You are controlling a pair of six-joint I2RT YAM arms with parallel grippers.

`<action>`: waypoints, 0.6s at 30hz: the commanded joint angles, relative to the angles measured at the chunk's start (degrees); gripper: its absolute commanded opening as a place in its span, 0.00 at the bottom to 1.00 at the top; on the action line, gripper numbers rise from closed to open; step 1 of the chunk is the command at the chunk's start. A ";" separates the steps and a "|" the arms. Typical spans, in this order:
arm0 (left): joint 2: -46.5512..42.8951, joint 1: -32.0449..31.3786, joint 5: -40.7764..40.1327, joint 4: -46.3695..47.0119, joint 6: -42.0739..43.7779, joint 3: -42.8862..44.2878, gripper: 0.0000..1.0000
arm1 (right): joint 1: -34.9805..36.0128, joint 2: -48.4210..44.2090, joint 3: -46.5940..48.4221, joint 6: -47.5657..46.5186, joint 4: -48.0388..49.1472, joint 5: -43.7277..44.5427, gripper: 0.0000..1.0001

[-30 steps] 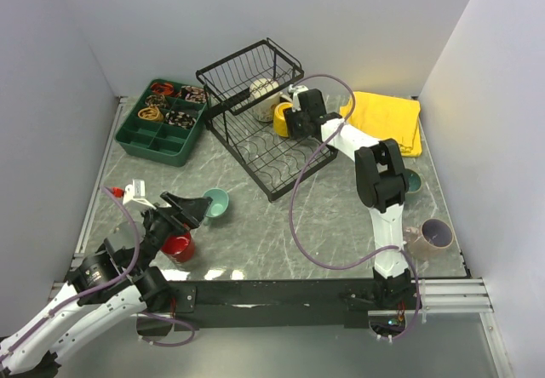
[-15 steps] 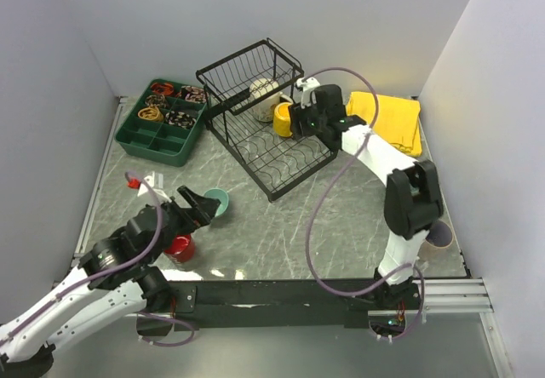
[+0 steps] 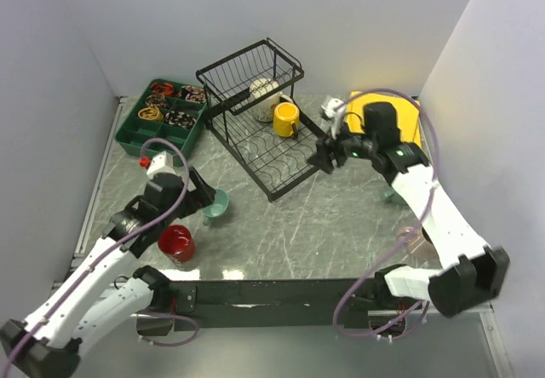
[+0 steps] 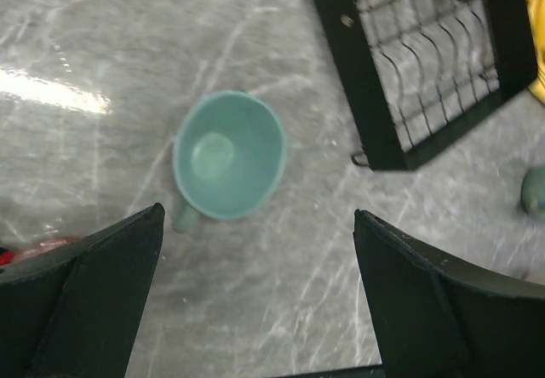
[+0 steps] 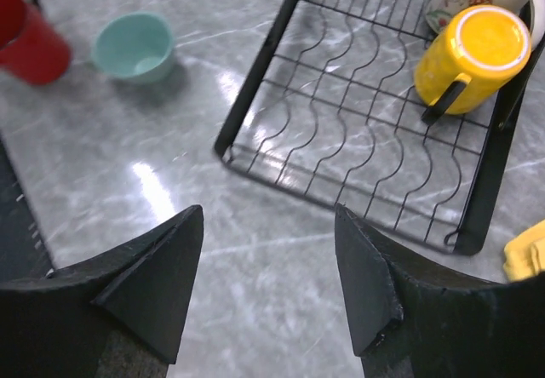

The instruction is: Load the cups into the dish rack

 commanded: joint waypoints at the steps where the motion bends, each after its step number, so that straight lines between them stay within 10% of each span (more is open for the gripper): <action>1: 4.04 11.83 14.63 5.91 7.37 -1.61 0.99 | -3.58 -7.99 -3.28 -4.58 -7.11 -8.55 0.70; 18: 25.95 19.32 18.79 6.03 14.67 3.04 0.80 | -20.00 -28.38 -22.07 -1.60 1.30 -25.16 0.98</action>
